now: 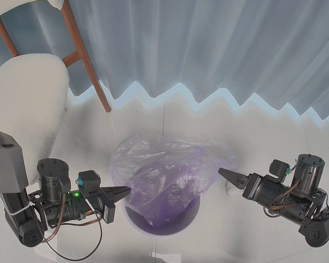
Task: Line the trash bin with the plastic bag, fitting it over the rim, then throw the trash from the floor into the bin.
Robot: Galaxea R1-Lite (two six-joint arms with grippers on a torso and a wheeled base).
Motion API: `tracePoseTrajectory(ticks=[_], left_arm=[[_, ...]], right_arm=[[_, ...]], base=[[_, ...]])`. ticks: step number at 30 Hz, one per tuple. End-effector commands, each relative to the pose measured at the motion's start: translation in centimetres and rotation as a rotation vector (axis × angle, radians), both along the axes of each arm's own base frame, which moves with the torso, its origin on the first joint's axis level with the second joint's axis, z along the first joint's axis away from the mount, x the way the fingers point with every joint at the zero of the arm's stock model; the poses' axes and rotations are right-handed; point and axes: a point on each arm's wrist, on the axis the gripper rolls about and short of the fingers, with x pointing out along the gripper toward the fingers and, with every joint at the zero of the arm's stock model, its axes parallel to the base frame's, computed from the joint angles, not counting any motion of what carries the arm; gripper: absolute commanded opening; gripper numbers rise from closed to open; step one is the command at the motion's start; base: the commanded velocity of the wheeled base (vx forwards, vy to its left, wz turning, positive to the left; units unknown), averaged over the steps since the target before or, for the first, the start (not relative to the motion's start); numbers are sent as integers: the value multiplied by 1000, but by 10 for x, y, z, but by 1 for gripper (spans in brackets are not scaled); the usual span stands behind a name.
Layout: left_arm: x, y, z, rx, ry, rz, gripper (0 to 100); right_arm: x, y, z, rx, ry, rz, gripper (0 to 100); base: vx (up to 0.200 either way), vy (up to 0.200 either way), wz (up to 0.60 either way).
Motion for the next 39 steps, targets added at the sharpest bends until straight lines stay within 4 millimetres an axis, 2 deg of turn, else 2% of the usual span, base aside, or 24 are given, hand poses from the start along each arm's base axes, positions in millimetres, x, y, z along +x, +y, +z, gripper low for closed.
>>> tracePoseTrajectory(ticks=[1, 12, 15, 20, 24, 28, 29, 33, 39], left_arm=[[1, 0, -3, 6, 6, 3, 0], [0, 1, -6, 23, 12, 14, 0], [-5, 3, -16, 79, 25, 12, 0], [-11, 0, -24, 124, 37, -8, 0], [-17, -4, -22, 124, 36, -32, 0], [-20, -9, -20, 121, 29, -55, 0], [-20, -10, -22, 124, 34, -59, 0], [-22, -13, -23, 127, 35, -73, 0], [-24, -18, -20, 121, 23, -92, 0]], right_arm=[[0, 0, 1, 2, -7, 1, 100], [-2, 0, 4, 4, -16, -1, 100], [-2, 1, 4, 3, -13, 4, 100], [-8, 17, 4, 12, -8, 58, 100], [-12, 31, 11, 42, -13, 99, 100], [0, 46, 21, 101, 0, 111, 100], [12, 51, 22, 89, 42, 104, 100], [35, 59, 29, 64, 101, 84, 100], [50, 79, 14, 38, 123, 118, 100]], base=[[-200, 0, 0], [-200, 0, 0], [-200, 0, 0], [0, 0, 0], [0, 0, 0], [0, 0, 0], [0, 0, 0], [0, 0, 0], [0, 0, 0]])
